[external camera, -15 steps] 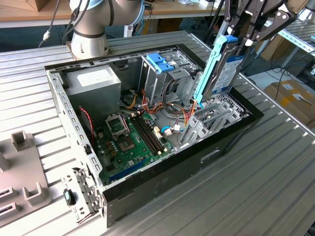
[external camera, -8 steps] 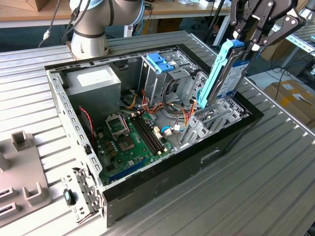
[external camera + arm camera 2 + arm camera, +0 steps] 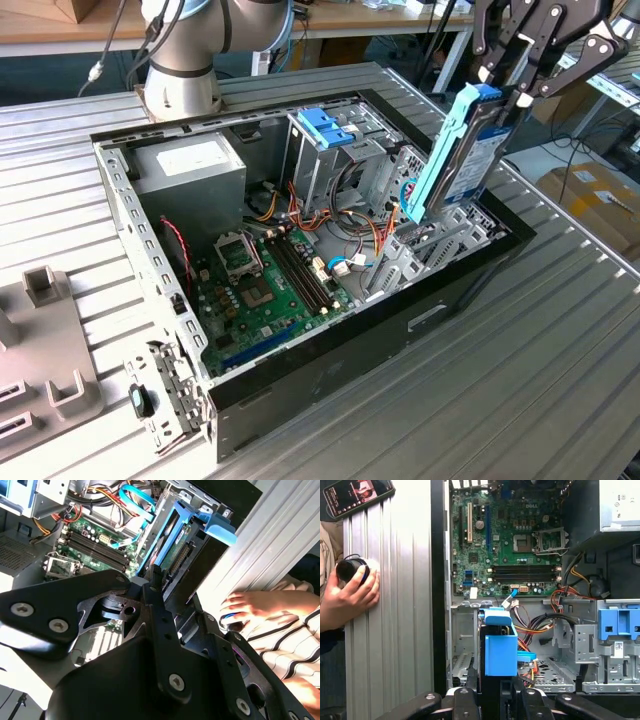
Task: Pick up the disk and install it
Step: 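Pick up the disk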
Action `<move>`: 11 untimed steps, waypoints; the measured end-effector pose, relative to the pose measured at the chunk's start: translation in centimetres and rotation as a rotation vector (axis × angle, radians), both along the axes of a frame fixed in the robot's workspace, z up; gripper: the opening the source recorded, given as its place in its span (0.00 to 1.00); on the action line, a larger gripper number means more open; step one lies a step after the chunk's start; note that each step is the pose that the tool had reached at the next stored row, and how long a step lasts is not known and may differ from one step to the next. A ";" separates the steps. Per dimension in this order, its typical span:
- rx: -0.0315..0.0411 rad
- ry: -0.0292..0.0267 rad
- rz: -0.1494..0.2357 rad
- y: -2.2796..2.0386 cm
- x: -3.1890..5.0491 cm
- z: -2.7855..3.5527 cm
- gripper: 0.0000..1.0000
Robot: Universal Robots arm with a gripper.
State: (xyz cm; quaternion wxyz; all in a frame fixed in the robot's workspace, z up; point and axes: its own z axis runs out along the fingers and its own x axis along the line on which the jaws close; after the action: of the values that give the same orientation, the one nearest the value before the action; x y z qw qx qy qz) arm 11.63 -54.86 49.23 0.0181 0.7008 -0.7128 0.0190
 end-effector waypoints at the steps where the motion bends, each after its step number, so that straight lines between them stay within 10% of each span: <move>1: -0.0001 0.0000 0.000 -0.07 0.00 0.00 0.35; 11: -0.0001 0.0000 0.000 -0.32 0.00 0.01 0.35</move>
State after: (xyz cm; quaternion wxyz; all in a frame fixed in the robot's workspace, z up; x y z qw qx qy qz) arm 11.64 -55.18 49.24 0.0181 0.7009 -0.7128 0.0190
